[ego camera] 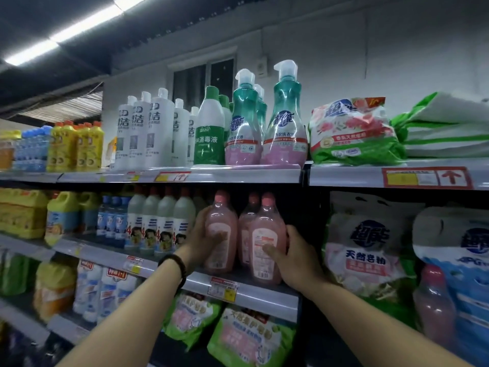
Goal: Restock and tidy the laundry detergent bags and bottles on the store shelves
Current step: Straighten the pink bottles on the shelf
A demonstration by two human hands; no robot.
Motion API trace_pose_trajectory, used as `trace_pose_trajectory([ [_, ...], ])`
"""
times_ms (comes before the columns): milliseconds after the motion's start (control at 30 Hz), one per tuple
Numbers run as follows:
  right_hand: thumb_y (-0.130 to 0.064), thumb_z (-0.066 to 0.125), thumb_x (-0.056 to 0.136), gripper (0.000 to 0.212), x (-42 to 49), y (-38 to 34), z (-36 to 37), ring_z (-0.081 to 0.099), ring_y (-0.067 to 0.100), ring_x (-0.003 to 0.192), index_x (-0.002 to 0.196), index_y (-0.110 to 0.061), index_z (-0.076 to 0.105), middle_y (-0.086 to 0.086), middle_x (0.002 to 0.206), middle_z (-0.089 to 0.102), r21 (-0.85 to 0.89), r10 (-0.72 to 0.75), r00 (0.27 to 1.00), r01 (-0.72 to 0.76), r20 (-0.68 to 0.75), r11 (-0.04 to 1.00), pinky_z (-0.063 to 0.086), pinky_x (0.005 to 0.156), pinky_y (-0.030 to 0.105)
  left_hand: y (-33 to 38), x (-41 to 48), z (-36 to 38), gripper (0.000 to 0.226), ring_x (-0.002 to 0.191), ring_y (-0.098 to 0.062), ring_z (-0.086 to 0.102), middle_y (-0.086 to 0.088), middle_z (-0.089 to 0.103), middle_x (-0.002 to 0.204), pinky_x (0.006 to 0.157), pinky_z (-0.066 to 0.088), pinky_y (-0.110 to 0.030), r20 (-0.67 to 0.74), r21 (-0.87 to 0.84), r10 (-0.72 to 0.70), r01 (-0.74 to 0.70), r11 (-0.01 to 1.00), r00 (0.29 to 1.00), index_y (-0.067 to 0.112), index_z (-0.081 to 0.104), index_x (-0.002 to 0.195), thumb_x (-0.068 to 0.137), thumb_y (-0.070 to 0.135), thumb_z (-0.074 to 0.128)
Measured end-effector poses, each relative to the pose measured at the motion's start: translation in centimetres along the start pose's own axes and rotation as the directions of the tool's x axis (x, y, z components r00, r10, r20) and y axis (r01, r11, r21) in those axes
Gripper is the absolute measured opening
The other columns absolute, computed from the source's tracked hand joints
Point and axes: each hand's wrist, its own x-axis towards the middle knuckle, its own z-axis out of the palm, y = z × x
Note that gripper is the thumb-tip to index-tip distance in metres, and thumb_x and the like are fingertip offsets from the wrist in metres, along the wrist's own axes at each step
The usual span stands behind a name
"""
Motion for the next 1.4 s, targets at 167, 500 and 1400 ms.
trace_pose_trajectory([
  [167, -0.026, 0.079, 0.093, 0.048, 0.4, 0.6, 0.7, 0.07, 0.014, 0.102, 0.132, -0.025, 0.051, -0.002, 0.123, 0.073, -0.011, 0.013, 0.999, -0.012, 0.041, 1.0, 0.053, 0.072, 0.02, -1.3, -2.3, 3.4, 0.148, 0.145, -0.045, 0.029, -0.02, 0.025, 0.159, 0.119, 0.033, -0.062, -0.222, 0.414, -0.012, 0.105, 0.904, 0.975, 0.018, 0.009, 0.159, 0.044, 0.057, 0.094],
  [500, -0.03, 0.081, 0.09, 0.051, 0.8, 0.1, 3.9, 0.072, 0.027, 0.111, 0.126, -0.025, 0.046, 0.004, 0.128, 0.07, -0.126, -0.015, 0.999, 0.009, -0.05, 0.992, 0.063, 0.088, 0.043, -3.1, -2.8, 4.2, 0.134, 0.149, -0.04, 0.035, -0.015, 0.026, 0.164, 0.116, 0.033, -0.066, -0.249, 0.493, 0.064, 0.069, 0.868, 0.966, 0.015, -0.002, 0.163, 0.069, 0.051, 0.088],
  [1400, -0.032, 0.07, 0.093, 0.027, -12.6, 7.0, -12.9, 0.063, 0.026, 0.104, 0.114, -0.025, 0.055, 0.003, 0.117, 0.064, -0.449, 0.064, 0.993, -0.1, -0.096, 0.888, 0.057, 0.086, 0.042, 2.9, -17.8, 23.4, 0.025, 0.097, -0.015, 0.069, 0.01, 0.069, 0.101, 0.084, 0.056, -0.036, 0.276, 0.258, 0.166, -0.239, 0.936, 0.947, 0.037, 0.063, 0.095, 0.074, 0.051, 0.065],
])
